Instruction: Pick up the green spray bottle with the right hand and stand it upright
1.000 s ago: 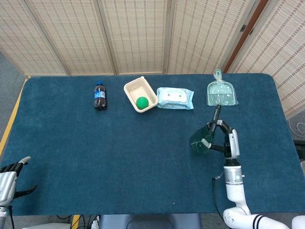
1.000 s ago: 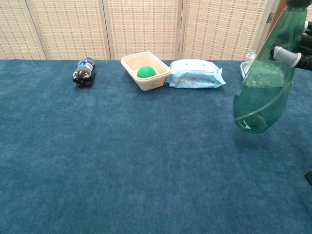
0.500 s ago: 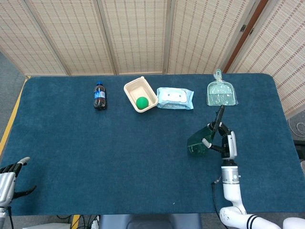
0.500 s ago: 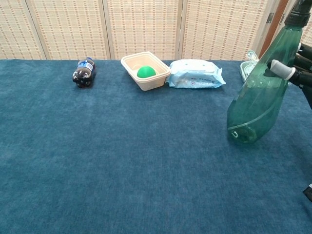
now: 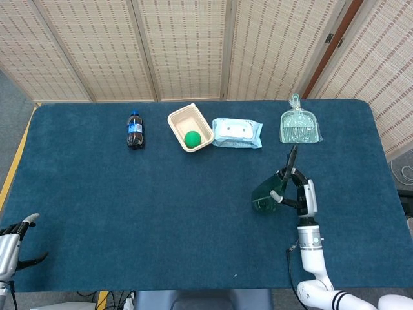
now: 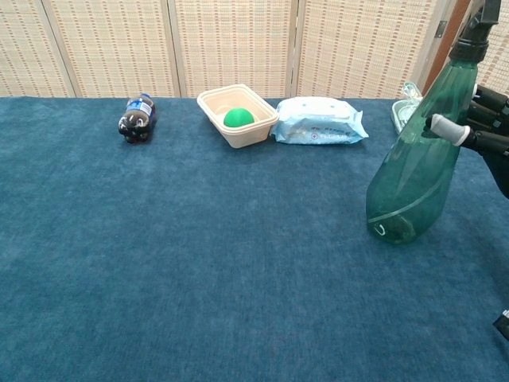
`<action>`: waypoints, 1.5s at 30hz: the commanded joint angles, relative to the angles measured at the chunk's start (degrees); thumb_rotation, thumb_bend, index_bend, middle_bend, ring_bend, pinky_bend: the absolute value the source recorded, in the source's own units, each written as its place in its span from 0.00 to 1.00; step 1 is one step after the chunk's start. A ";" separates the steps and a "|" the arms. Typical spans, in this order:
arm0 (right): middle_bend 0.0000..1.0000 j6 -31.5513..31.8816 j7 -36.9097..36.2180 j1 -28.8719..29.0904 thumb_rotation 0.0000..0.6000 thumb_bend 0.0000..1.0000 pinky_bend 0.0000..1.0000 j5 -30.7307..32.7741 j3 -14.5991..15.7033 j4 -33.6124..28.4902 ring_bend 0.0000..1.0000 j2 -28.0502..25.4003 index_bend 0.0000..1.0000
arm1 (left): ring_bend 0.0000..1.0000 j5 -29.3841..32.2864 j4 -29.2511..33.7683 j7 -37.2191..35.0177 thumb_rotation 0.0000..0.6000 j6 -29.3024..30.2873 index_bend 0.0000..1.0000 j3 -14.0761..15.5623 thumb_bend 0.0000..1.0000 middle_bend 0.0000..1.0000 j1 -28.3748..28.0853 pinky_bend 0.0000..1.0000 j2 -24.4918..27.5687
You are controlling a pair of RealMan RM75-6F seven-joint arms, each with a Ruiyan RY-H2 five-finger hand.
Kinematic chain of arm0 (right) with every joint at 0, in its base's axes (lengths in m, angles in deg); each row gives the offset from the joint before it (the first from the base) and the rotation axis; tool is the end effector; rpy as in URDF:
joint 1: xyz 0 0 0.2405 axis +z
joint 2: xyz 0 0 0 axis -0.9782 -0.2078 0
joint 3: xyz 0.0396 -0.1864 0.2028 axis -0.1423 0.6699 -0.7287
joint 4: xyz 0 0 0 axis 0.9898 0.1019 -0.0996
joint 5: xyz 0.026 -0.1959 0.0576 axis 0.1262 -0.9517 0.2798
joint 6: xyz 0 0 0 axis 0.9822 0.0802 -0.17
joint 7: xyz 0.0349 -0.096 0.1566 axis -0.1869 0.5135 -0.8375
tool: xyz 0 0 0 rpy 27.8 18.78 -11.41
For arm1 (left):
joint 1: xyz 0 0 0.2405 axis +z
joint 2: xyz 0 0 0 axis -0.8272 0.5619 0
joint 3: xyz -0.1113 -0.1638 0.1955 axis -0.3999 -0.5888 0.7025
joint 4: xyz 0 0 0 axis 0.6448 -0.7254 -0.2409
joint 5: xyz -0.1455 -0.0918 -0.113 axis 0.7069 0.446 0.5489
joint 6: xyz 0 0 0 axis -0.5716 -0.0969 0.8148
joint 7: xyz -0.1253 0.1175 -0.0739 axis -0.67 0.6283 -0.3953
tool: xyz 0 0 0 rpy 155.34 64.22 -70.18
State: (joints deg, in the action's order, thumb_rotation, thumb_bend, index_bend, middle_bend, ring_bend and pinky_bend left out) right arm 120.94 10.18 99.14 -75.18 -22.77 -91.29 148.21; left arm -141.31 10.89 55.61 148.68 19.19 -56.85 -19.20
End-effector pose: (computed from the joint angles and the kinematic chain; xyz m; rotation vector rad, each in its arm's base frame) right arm -0.2692 -0.3430 -0.0070 0.6887 -1.7251 1.9588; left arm -0.3659 0.1923 0.1639 -1.3414 -0.9743 -0.7017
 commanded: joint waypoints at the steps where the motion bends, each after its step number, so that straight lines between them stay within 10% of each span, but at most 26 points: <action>1: 0.61 -0.25 0.12 -0.12 1.00 0.16 0.36 -0.30 0.33 0.21 0.50 -0.06 0.54 | 0.32 0.02 0.01 -0.01 1.00 -0.02 0.18 -0.01 0.00 0.33 -0.01 0.35 0.00; 10: 0.38 -2.34 0.58 -0.42 1.00 0.00 0.35 -3.27 3.67 -0.79 0.31 -2.99 0.37 | 0.32 -0.02 0.12 0.12 1.00 -0.04 0.18 -0.04 0.00 0.34 -0.06 0.35 0.00; 29: 0.10 -5.27 8.48 -1.68 1.00 0.00 0.25 -5.07 6.99 -12.15 0.06 -13.77 0.06 | 0.32 -0.08 0.42 0.57 1.00 -0.12 0.18 -0.11 0.00 0.35 -0.23 0.35 -0.11; 45: 0.02 -11.44 33.97 -4.28 1.00 0.00 0.21 1.57 8.90 -36.20 0.00 -37.03 0.04 | 0.32 -1.09 2.15 1.82 1.00 -0.40 0.18 -1.02 0.00 0.35 -1.77 0.35 0.62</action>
State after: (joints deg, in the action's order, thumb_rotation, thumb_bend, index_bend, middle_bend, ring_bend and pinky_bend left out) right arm 111.20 40.33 95.45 -74.84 -14.82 -123.95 115.16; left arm -142.35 12.97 57.37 148.32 18.22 -58.56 -18.64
